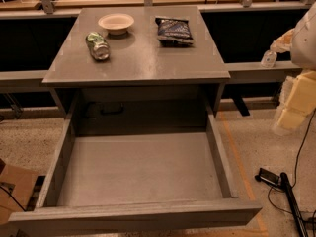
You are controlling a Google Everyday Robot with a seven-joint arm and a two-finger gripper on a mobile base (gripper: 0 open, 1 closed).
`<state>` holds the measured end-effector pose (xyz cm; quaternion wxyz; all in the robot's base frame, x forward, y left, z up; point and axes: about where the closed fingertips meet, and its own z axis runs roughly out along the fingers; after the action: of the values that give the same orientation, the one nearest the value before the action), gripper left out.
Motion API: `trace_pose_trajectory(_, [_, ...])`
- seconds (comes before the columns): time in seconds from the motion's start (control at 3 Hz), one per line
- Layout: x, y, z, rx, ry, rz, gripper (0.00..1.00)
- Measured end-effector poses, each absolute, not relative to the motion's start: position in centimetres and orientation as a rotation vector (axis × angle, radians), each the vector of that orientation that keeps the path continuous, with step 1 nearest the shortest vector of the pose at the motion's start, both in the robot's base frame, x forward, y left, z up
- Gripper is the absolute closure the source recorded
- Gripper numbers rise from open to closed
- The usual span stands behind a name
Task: Place green can into top drawer
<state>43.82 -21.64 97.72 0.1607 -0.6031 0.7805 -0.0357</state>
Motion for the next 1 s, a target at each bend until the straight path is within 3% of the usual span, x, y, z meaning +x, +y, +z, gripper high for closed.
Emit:
trace_pose_trajectory(0.67, [44.9,-20.1,97.1,-1.735,2.169,-0.051,0.0])
trace_pose_trajectory(1.0, [46.8,-15.9,94.7,-1.807,2.064,0.089,0.0])
